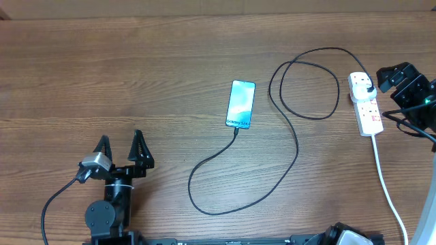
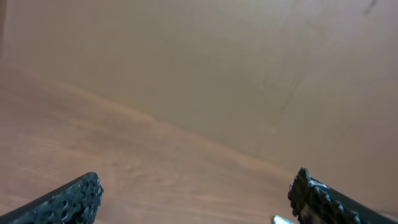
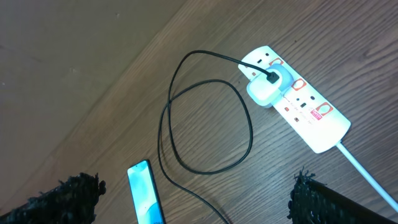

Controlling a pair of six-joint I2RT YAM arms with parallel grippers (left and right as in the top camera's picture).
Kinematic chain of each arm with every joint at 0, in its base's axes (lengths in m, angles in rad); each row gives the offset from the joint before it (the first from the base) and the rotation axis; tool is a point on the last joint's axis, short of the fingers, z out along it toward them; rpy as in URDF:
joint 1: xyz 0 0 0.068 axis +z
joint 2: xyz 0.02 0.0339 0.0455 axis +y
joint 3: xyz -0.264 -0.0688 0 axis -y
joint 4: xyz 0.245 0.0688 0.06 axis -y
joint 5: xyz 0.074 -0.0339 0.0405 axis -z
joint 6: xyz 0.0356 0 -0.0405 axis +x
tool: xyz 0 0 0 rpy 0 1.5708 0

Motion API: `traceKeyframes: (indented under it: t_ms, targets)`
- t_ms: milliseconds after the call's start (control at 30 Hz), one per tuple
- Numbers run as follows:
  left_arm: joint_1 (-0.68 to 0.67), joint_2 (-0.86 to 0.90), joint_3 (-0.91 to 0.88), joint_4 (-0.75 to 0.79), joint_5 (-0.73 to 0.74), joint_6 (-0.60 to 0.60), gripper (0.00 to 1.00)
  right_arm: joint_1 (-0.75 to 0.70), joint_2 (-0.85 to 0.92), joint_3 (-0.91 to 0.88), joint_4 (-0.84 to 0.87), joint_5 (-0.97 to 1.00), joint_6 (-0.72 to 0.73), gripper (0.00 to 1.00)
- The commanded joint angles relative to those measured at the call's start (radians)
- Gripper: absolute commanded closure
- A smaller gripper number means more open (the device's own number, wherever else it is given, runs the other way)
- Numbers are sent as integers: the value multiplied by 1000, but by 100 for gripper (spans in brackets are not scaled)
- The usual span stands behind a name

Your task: Plug charger to phone and switch on socket

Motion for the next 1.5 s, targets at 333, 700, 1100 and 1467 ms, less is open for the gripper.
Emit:
traceKeyframes:
  t_ms: [333, 700, 1100, 1467]
  targets:
    - [24, -145, -4, -291, -18, 368, 0, 1, -3, 4, 5, 10, 4, 0]
    - [25, -145, -4, -293, -18, 484, 0, 1, -3, 4, 5, 10, 4, 0]
    - [25, -145, -4, -290, -19, 457, 0, 1, -3, 4, 5, 10, 4, 0]
    - [25, -145, -4, -290, -19, 457, 0, 1, -3, 4, 5, 10, 4, 0]
